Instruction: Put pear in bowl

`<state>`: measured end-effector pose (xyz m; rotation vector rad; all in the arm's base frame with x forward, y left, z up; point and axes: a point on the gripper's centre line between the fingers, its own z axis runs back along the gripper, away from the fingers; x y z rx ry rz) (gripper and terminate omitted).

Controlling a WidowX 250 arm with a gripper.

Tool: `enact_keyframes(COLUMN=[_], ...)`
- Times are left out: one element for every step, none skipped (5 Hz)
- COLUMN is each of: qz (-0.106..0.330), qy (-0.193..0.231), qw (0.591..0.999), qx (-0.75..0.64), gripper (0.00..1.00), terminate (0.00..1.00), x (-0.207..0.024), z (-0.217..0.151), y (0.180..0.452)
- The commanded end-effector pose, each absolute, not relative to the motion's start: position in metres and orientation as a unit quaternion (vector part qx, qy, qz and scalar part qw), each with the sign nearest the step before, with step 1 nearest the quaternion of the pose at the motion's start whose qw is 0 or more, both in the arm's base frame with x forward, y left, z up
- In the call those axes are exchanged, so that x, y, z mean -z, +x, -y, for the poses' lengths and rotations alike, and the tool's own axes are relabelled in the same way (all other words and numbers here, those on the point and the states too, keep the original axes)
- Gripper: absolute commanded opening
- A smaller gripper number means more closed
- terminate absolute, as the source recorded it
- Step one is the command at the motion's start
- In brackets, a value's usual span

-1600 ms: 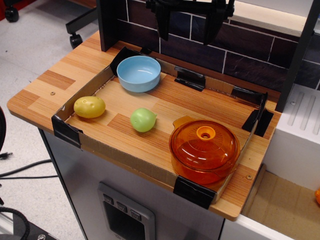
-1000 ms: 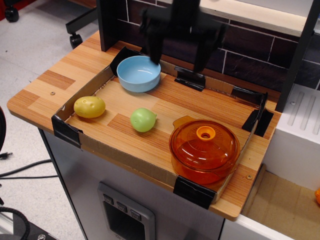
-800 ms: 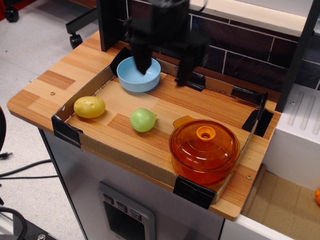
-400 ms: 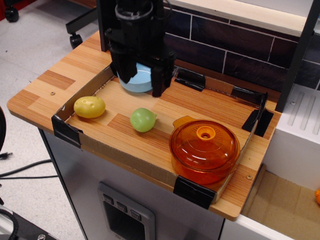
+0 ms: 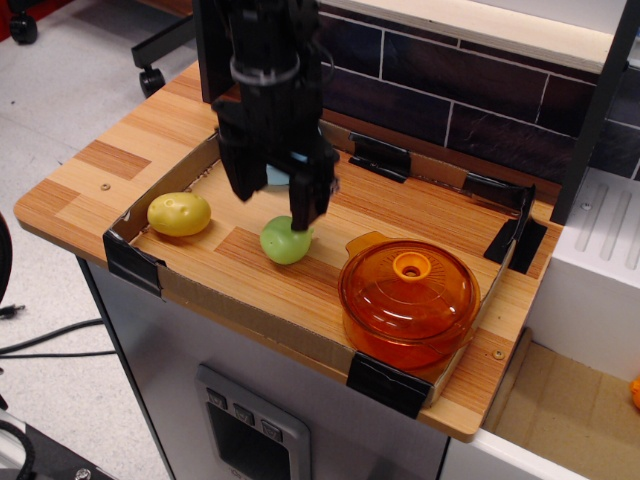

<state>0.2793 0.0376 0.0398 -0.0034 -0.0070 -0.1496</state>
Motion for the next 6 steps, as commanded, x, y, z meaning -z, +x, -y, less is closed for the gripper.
enact_keyframes(qz=[-0.008, -0.013, -0.004, 0.018, 0.088, 0.127], qy=[0.018, 0.026, 0.02, 0.005, 0.006, 0.001], qw=[0.995, 0.996, 0.996, 0.999, 0.995, 0.987], qx=[0.094, 0.085, 0.084, 0.05, -0.036, -0.102], gripper=[1.0, 1.0, 0.0, 0.0, 0.0, 0.0], terminate=[0.0, 0.0, 0.0, 0.0, 0.0, 0.0], x=[-0.017, -0.011, -0.011, -0.045, -0.083, -0.112], z=[-0.031, -0.03, -0.033, -0.041, -0.056, -0.071], y=[0.283, 0.287, 0.289, 0.291, 0.297, 0.308])
